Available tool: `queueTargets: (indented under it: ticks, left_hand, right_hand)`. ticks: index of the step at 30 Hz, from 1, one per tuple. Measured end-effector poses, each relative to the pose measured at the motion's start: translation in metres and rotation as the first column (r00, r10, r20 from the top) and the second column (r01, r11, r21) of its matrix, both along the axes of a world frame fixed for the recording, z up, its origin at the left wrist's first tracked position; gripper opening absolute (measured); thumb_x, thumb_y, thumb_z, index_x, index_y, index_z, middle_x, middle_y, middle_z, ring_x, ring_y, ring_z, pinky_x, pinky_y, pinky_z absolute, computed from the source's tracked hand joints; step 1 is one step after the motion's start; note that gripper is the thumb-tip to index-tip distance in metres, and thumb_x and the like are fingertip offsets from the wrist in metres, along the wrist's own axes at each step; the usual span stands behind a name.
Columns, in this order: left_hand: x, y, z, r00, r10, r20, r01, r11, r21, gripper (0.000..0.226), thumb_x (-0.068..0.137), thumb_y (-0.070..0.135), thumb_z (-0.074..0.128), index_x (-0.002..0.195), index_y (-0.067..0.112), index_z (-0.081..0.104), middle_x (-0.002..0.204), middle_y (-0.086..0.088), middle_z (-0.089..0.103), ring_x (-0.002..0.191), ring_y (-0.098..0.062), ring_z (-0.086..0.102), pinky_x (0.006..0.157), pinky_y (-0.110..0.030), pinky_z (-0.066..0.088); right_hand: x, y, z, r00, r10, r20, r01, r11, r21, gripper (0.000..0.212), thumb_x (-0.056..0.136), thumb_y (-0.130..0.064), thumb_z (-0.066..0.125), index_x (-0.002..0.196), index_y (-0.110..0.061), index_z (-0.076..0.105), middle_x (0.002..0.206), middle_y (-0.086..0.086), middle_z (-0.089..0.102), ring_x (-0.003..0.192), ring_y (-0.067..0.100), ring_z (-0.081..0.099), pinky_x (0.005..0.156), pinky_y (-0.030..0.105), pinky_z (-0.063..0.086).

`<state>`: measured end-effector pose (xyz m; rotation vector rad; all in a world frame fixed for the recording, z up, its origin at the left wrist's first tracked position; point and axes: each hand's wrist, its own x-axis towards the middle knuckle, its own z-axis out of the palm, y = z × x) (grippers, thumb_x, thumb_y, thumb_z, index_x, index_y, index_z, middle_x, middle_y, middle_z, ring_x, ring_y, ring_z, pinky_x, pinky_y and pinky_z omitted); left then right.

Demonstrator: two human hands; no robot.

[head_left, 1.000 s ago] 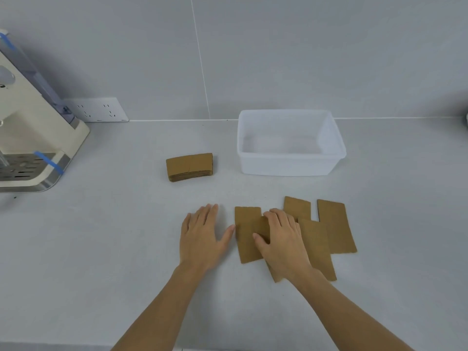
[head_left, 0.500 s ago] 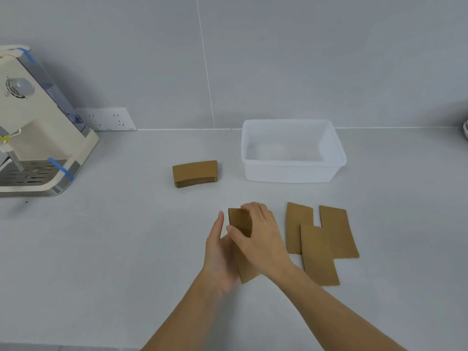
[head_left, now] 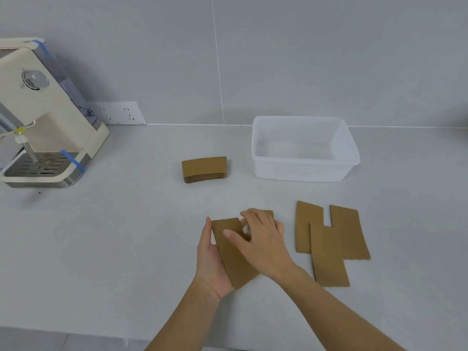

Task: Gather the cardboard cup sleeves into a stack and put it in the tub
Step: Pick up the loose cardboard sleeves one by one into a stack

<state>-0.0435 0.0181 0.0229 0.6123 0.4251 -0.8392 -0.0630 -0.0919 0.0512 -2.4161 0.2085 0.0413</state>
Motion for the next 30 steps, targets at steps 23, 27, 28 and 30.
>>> queueTargets:
  ticks: [23, 27, 28, 30]
  left_hand:
    - [0.027, 0.022, -0.011, 0.964, 0.262, 0.041, -0.257, 0.961, -0.101, 0.073, 0.079, 0.067, 0.045, 0.126, 0.014, 0.058, 0.126, -0.014, 0.063, 0.117, -0.028, 0.059, 0.097, -0.05, 0.044]
    - [0.028, 0.018, -0.008, 0.966, 0.258, 0.027, -0.254, 0.962, -0.102, 0.073, 0.079, 0.067, 0.046, 0.127, 0.014, 0.057, 0.126, -0.015, 0.063, 0.118, -0.028, 0.058, 0.1, -0.052, 0.042]
    - [0.028, 0.017, -0.008, 0.967, 0.252, 0.024, -0.249, 0.963, -0.101, 0.073, 0.078, 0.067, 0.046, 0.127, 0.014, 0.057, 0.126, -0.015, 0.063, 0.118, -0.028, 0.057, 0.1, -0.053, 0.042]
    - [0.028, 0.014, -0.007, 0.971, 0.237, 0.018, -0.234, 0.967, -0.099, 0.073, 0.077, 0.068, 0.047, 0.126, 0.015, 0.058, 0.126, -0.014, 0.063, 0.119, -0.028, 0.057, 0.098, -0.054, 0.043]
  right_hand:
    - [0.002, -0.01, -0.027, 0.974, -0.162, -0.157, 0.081, 0.902, -0.423, 0.043, 0.087, -0.029, 0.047, 0.124, -0.009, 0.036, 0.124, 0.009, 0.049, 0.113, 0.025, 0.045, 0.094, 0.033, 0.036]
    - [0.009, -0.02, -0.018, 0.948, -0.226, -0.222, 0.173, 0.956, -0.236, 0.047, 0.082, -0.025, 0.056, 0.123, -0.009, 0.039, 0.124, 0.007, 0.05, 0.115, 0.025, 0.044, 0.096, 0.034, 0.035]
    - [0.01, -0.022, -0.013, 0.94, -0.244, -0.241, 0.216, 0.967, -0.137, 0.053, 0.081, -0.026, 0.058, 0.127, -0.01, 0.038, 0.126, 0.007, 0.049, 0.117, 0.025, 0.045, 0.099, 0.036, 0.037]
    - [0.013, -0.023, -0.002, 0.933, -0.264, -0.245, 0.293, 0.952, 0.092, 0.066, 0.077, -0.025, 0.064, 0.134, -0.012, 0.035, 0.13, 0.005, 0.047, 0.12, 0.025, 0.044, 0.102, 0.041, 0.038]
